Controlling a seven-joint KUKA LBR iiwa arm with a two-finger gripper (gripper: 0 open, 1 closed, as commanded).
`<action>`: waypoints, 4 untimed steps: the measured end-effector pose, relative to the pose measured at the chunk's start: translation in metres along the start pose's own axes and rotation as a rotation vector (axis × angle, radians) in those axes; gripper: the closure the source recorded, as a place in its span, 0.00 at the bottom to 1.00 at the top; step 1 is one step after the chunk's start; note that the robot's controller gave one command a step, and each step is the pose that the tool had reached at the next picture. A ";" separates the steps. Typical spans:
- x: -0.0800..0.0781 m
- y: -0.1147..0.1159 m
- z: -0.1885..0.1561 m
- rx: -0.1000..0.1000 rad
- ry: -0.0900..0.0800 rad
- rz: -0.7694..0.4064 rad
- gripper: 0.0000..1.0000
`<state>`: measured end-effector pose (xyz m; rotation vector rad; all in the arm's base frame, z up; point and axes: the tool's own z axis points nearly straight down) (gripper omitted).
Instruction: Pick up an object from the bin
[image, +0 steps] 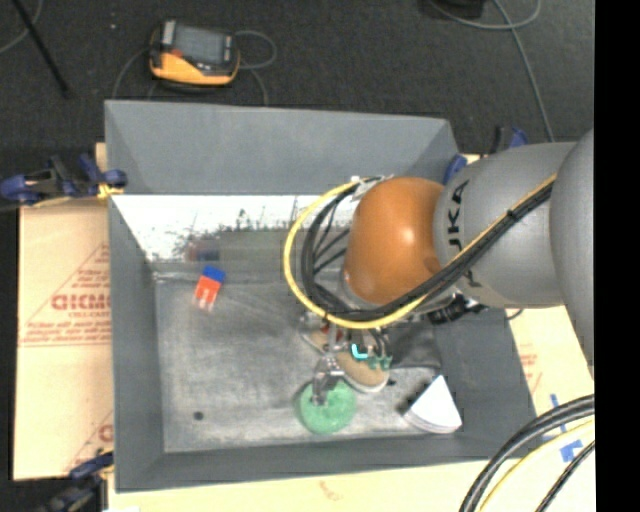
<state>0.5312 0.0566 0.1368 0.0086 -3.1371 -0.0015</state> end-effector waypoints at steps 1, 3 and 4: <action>-0.002 0.000 -0.004 0.000 -0.007 0.002 0.00; 0.036 -0.032 0.061 -0.002 -0.015 -0.210 1.00; 0.032 -0.042 -0.092 0.002 -0.009 -0.252 1.00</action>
Offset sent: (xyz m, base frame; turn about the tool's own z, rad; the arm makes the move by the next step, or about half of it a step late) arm -0.0407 -0.0334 -0.0668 -0.2135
